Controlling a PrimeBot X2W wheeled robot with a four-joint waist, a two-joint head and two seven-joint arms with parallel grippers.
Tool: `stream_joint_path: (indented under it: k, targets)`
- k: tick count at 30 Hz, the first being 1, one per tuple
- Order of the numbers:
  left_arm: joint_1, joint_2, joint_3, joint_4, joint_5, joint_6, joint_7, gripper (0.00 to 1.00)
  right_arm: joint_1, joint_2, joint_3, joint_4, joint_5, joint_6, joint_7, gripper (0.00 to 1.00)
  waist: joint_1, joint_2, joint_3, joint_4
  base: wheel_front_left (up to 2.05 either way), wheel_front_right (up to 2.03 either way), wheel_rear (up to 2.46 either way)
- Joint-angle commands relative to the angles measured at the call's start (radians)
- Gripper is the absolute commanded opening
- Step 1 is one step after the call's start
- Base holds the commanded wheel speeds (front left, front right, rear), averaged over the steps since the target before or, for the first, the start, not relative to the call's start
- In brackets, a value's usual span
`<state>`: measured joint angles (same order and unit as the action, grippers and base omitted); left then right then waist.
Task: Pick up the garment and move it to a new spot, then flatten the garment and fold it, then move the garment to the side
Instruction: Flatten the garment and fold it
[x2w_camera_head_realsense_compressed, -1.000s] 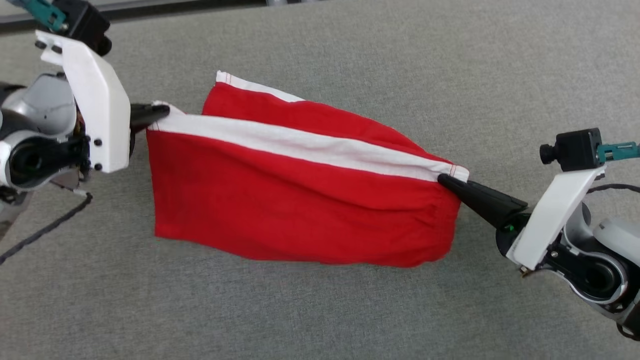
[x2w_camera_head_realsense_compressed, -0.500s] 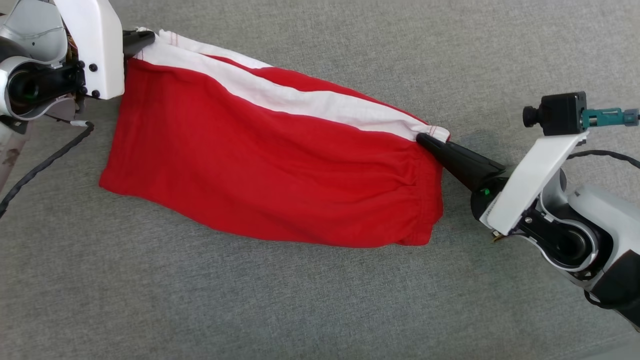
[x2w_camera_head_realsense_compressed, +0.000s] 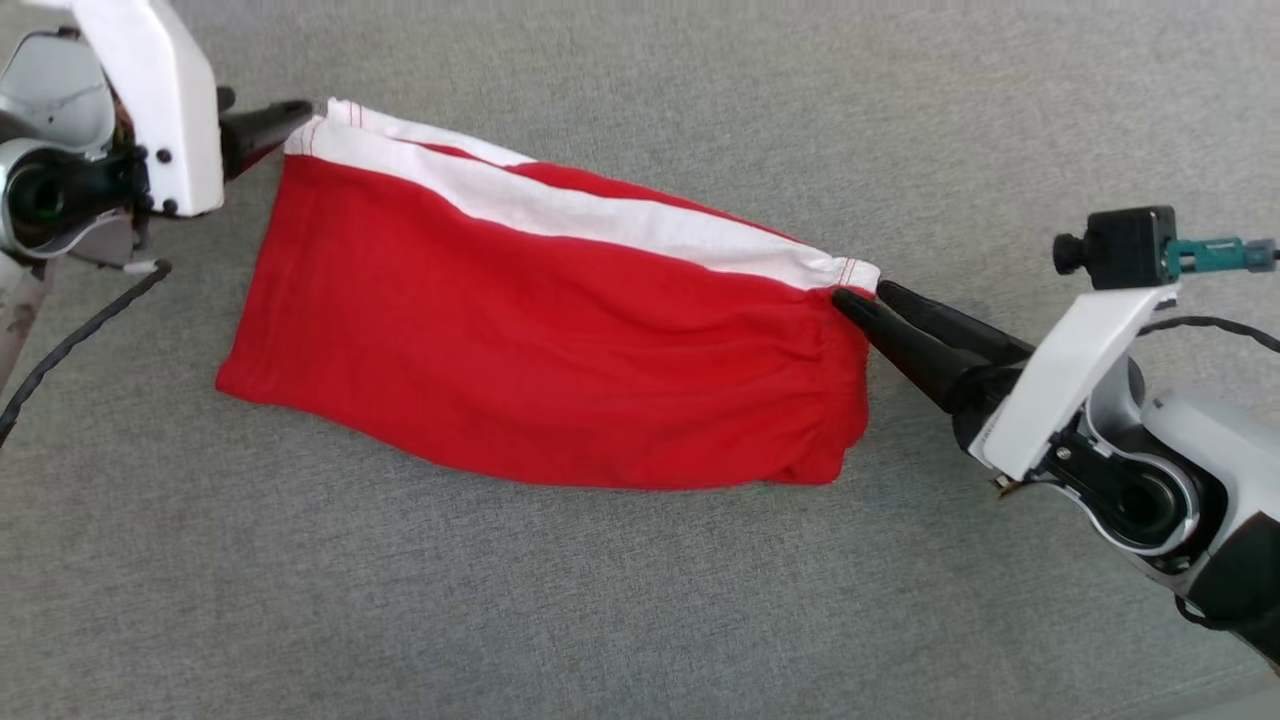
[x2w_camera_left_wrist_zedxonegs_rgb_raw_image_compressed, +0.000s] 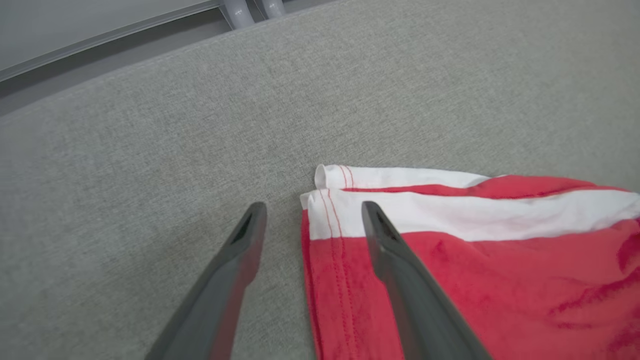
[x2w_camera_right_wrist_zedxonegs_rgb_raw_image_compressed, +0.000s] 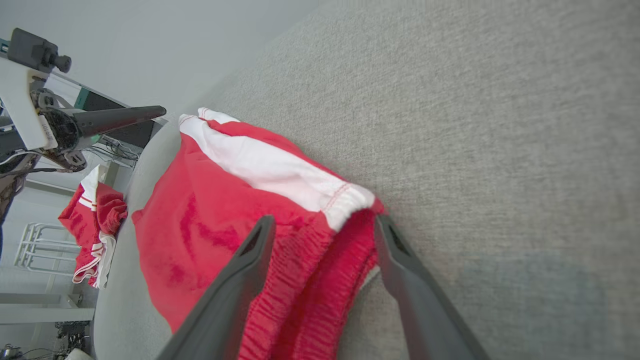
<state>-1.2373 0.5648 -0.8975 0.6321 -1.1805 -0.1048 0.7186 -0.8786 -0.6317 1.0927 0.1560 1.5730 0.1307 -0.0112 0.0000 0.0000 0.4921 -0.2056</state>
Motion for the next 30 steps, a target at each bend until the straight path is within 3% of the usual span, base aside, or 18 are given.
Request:
stream_joint_path:
  k: [1,11,20,21,23,24,25,26,30]
  targets:
    - [0.018,0.012,-0.003,0.01,-0.009,-0.006,0.007,1.0,0.017,-0.011,-0.003,0.004,0.004,0.0,-0.011,1.0,0.0,0.0,-0.024,-0.002,0.0,0.0,0.0]
    - [0.128,0.08,-0.02,0.008,-0.102,-0.018,0.136,1.0,0.084,-0.071,-0.031,-0.057,0.012,0.0,-0.072,1.0,0.0,0.0,-0.051,-0.051,0.0,0.0,0.0]
    - [0.194,0.077,-0.016,-0.054,-0.191,-0.02,0.226,1.0,0.129,-0.104,-0.048,-0.082,0.012,0.0,-0.111,1.0,0.0,0.0,-0.047,-0.087,0.0,0.0,0.0]
    - [0.193,0.078,-0.016,-0.061,-0.193,-0.016,0.228,0.93,0.133,-0.104,-0.048,-0.083,0.013,0.0,-0.114,1.0,0.0,0.0,-0.048,-0.088,0.0,0.0,0.0]
    - [0.195,0.08,-0.014,-0.072,-0.195,-0.011,0.226,0.48,0.137,-0.104,-0.051,-0.083,0.014,0.0,-0.116,1.0,0.0,0.0,-0.049,-0.089,0.0,0.0,0.0]
    - [0.196,0.077,-0.011,-0.077,-0.198,-0.009,0.223,0.35,0.14,-0.103,-0.052,-0.082,0.015,0.0,-0.118,1.0,0.0,0.0,-0.05,-0.09,0.0,0.0,0.0]
    - [0.197,0.077,-0.009,-0.081,-0.2,-0.008,0.221,0.11,0.143,-0.102,-0.052,-0.081,0.014,0.0,-0.121,1.0,0.0,0.0,-0.051,-0.089,0.0,0.0,0.0]
    - [0.199,0.077,-0.008,-0.083,-0.201,-0.008,0.219,0.0,0.146,-0.1,-0.052,-0.079,0.015,0.0,-0.123,1.0,0.0,0.0,-0.053,-0.088,0.0,0.0,0.0]
    - [0.205,0.083,-0.012,-0.083,-0.193,-0.001,0.213,0.0,0.152,-0.096,-0.052,-0.072,0.017,0.0,-0.124,1.0,0.0,0.0,-0.068,-0.08,0.0,0.0,0.0]
